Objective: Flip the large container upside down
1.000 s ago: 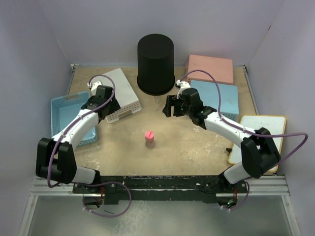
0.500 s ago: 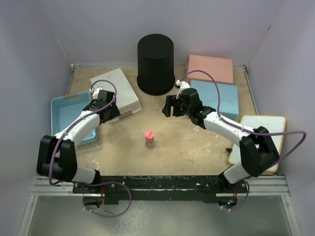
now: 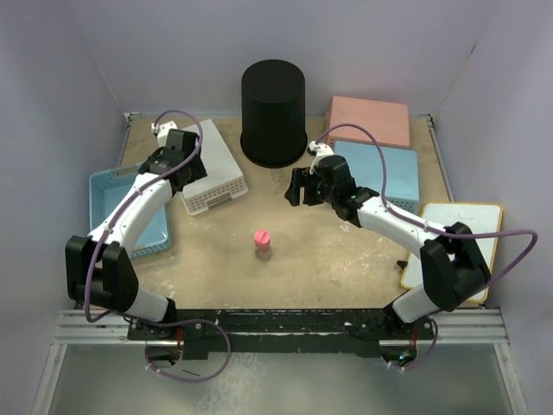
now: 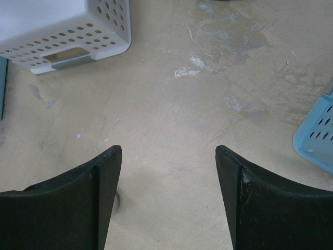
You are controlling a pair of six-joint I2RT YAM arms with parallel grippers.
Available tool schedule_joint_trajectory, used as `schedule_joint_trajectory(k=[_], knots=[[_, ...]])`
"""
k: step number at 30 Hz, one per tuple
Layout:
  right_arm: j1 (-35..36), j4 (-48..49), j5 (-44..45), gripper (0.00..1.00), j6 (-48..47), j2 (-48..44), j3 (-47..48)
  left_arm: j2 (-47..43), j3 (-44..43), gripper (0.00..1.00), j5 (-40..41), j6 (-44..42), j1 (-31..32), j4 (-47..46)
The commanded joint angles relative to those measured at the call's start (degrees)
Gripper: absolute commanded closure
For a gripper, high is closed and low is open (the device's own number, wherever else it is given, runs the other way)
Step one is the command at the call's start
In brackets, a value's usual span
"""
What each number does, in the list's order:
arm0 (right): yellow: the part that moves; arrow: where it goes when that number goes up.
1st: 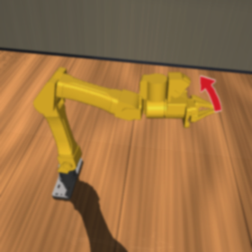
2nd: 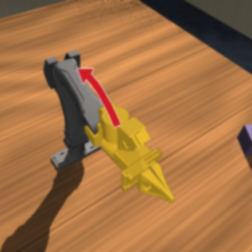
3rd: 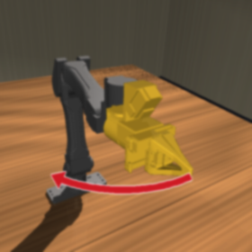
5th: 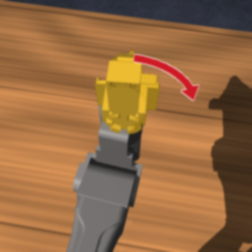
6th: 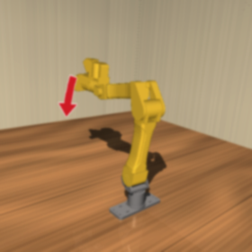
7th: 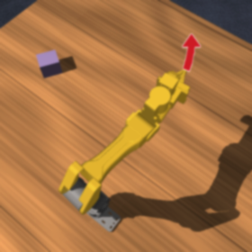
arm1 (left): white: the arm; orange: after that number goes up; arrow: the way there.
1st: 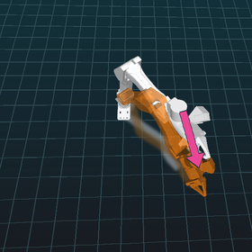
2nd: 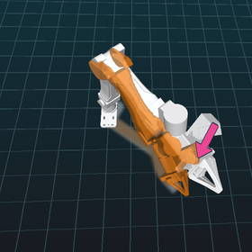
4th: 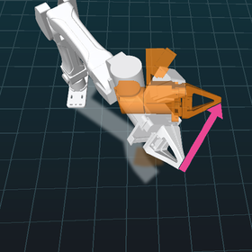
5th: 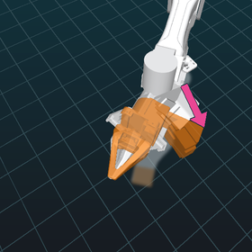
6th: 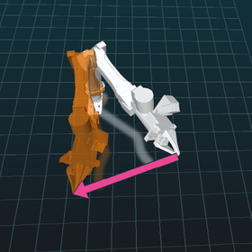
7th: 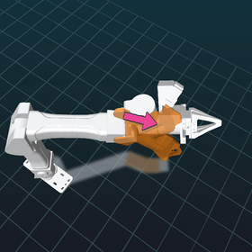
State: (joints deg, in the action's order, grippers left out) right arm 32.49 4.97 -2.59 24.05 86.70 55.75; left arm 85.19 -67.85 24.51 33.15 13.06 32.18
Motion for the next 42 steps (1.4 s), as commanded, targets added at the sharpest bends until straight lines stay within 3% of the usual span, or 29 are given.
schedule_joint_trajectory(k=[1,7,18,32,37,42], knots=[[-0.3,1.9,0.1,0.25,0.0,-1.5,-0.2,-5.6,-7.4,0.29,10.5,-3.0,-2.3,10.8],[-0.3,3.4,-1.2,0.25,0.5,-0.7,-0.7,-2.4,-1.5,0.29,-3.3,-4.4,-15.1,9.3],[-0.3,3.1,-1.3,0.25,-0.1,-1.5,-0.8,3.0,4.2,0.32,-4.9,-6.3,-15.6,5.0],[-0.3,3.0,-0.9,0.25,-0.2,-1.7,-0.6,2.3,6.7,0.73,-0.7,-5.9,-15.5,2.9],[-0.3,3.4,-1.5,0.25,-0.2,-1.6,-0.8,-3.4,4.6,1.00,-2.4,-6.0,-15.5,5.7],[-0.3,3.5,-1.2,0.25,-0.1,-2.0,-0.9,-9.7,0.6,1.00,-5.6,-6.2,-15.5,10.8]])
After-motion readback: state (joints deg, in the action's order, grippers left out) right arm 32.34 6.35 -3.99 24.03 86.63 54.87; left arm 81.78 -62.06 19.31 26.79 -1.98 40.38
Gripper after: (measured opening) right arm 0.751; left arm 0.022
